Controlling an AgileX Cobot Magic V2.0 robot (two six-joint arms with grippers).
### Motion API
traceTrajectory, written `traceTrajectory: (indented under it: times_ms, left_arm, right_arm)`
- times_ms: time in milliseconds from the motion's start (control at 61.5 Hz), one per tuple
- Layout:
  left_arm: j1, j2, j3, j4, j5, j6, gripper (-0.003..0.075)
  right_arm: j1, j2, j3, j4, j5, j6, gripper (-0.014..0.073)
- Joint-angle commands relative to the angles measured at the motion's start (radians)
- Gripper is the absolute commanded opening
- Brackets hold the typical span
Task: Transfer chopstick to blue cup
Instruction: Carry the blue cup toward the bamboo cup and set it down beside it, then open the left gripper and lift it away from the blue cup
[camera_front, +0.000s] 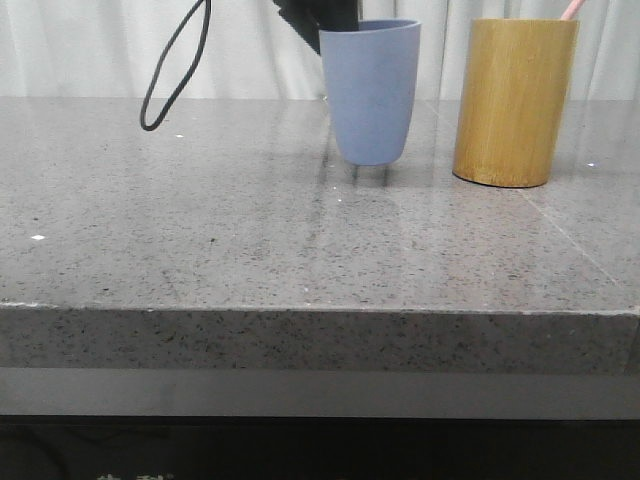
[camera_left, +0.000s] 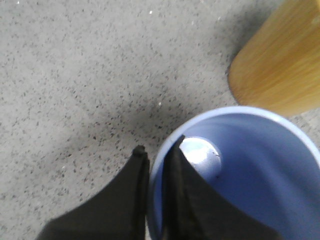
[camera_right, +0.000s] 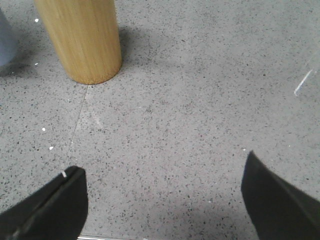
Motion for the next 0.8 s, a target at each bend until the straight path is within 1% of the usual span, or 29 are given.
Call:
traceTrajectory:
  times_ms: [0, 276, 406, 634, 699, 780]
  left_arm:
    - [-0.008, -0.055, -0.038, 0.033, -0.019, -0.011, -0.0019]
    - [-0.006, -0.051, -0.038, 0.042, -0.015, -0.011, -0.0019]
    - [-0.006, -0.039, -0.038, 0.038, 0.013, -0.011, -0.0019]
    - [-0.006, -0.035, -0.038, 0.033, 0.006, -0.011, -0.0013]
    - [-0.006, -0.035, -0.038, 0.032, 0.008, -0.011, 0.0023]
    - [-0.006, -0.035, -0.038, 0.022, 0.008, -0.011, 0.0128]
  right_arm:
    - [-0.003, 0.002, -0.032, 0.005, -0.073, -0.012, 0.0632]
    - [-0.003, 0.002, -0.032, 0.005, -0.071, -0.012, 0.0632]
    - [-0.003, 0.002, -0.032, 0.006, -0.07, -0.012, 0.0632]
    - [-0.003, 0.002, -0.032, 0.006, -0.065, -0.012, 0.0632]
    - [-0.003, 0.002, -0.032, 0.006, -0.063, -0.012, 0.0632]
    - [-0.003, 0.002, -0.032, 0.007, -0.063, -0.012, 0.0632]
